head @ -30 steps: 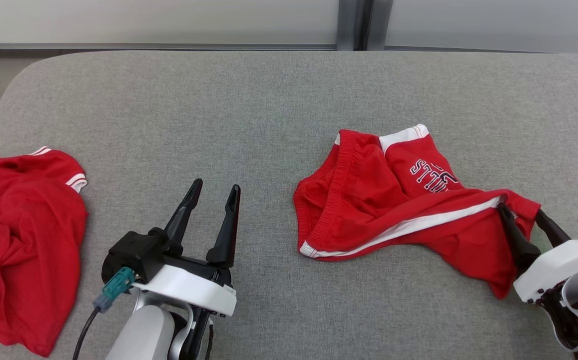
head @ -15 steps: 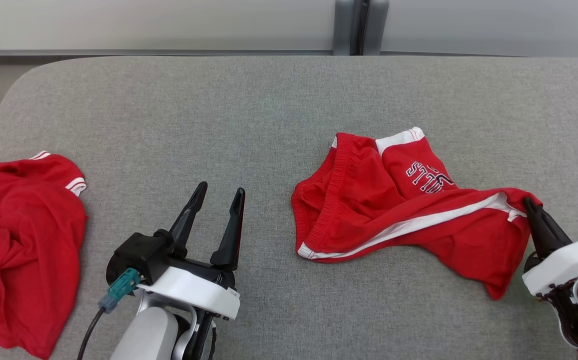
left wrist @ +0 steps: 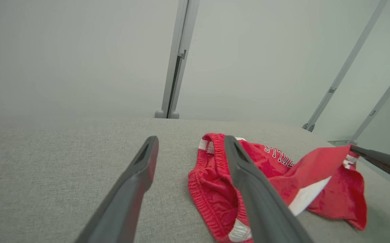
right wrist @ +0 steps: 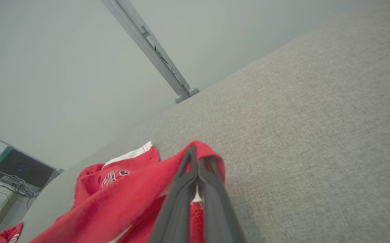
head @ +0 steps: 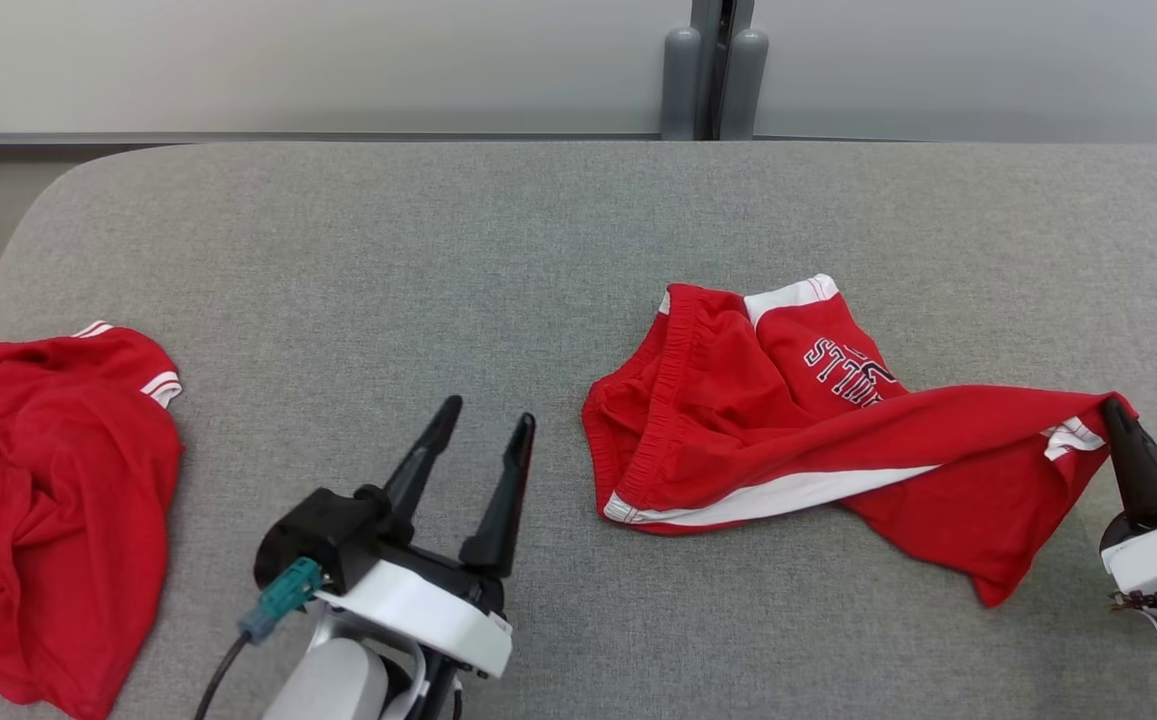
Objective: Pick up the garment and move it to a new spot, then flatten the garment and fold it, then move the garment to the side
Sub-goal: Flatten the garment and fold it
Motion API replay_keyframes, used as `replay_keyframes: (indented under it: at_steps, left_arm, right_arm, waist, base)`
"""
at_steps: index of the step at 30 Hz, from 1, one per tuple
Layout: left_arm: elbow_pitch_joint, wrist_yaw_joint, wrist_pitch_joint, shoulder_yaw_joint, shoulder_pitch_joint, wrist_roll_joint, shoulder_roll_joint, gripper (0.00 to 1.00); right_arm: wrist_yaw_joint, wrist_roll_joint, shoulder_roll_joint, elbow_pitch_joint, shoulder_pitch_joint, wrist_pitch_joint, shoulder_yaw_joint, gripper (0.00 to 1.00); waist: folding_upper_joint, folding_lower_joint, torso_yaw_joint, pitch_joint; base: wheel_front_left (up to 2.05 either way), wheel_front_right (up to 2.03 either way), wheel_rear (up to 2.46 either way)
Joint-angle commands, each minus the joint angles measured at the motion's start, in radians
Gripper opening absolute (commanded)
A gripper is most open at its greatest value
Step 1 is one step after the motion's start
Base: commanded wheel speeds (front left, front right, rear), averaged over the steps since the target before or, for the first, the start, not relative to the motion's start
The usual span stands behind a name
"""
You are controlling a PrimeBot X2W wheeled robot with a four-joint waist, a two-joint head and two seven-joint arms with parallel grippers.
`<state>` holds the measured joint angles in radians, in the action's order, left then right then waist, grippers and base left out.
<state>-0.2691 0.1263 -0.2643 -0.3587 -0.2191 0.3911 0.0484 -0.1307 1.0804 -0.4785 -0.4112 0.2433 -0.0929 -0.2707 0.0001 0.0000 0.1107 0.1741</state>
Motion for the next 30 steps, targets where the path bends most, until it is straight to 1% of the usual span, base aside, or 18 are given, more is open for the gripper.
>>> replay_keyframes:
  at_steps: [1,5,9,13,18,21,24,27,30]
  left_arm:
    - [0.005,0.004,0.000,-0.017,0.006,0.013,0.004,1.00]
    - [0.020,0.004,0.000,-0.096,0.010,0.053,0.012,1.00]
    - [0.027,0.003,0.000,-0.205,0.004,0.120,0.059,1.00]
    - [0.000,0.004,0.000,-0.316,-0.030,0.157,0.119,1.00]
    - [-0.059,0.004,0.000,-0.430,-0.084,0.219,0.160,1.00]
    - [-0.124,0.004,0.000,-0.479,-0.126,0.247,0.160,1.00]
    - [-0.159,0.004,0.000,-0.498,-0.155,0.262,0.153,1.00]
    - [-0.192,0.004,0.000,-0.512,-0.182,0.298,0.141,1.00]
    - [-0.213,0.004,0.000,-0.534,-0.209,0.329,0.142,1.00]
  right_arm:
    - [0.000,0.007,-0.006,0.004,-0.011,-0.010,-0.001,0.00]
    - [0.000,0.003,-0.007,0.005,-0.016,-0.013,-0.015,0.00]
    - [0.000,-0.009,-0.006,-0.009,-0.013,-0.014,-0.027,0.00]
    - [0.000,-0.013,-0.007,-0.018,-0.004,-0.016,-0.038,0.00]
    - [0.000,-0.026,-0.008,-0.032,0.013,-0.015,-0.050,0.00]
    - [0.000,-0.032,-0.007,-0.034,0.024,-0.011,-0.056,0.00]
    - [0.000,-0.036,-0.007,-0.033,0.031,-0.011,-0.061,0.00]
    - [0.000,-0.042,-0.006,-0.035,0.040,-0.010,-0.069,0.00]
    - [0.000,-0.047,-0.007,-0.034,0.051,-0.009,-0.076,0.00]
  waist:
    - [-0.0001,0.0000,0.001,-0.004]
    - [-0.0001,0.0000,0.004,-0.010]
    - [-0.0001,0.0000,0.009,-0.016]
    - [-0.0001,0.0000,0.011,-0.018]
    - [-0.0001,0.0000,0.006,-0.013]
    - [-0.0001,0.0000,-0.001,-0.007]
    - [-0.0001,0.0000,-0.007,0.000]
    - [-0.0001,0.0000,-0.016,0.010]
    - [-0.0001,0.0000,-0.025,0.022]
  base:
    - [0.00,0.00,0.00]
    - [0.00,0.00,0.00]
    - [0.00,0.00,0.00]
    - [0.00,0.00,0.00]
    - [0.00,0.00,0.00]
    - [0.00,0.00,0.00]
    - [0.00,0.00,0.00]
    - [0.00,0.00,0.00]
    - [0.00,0.00,0.00]
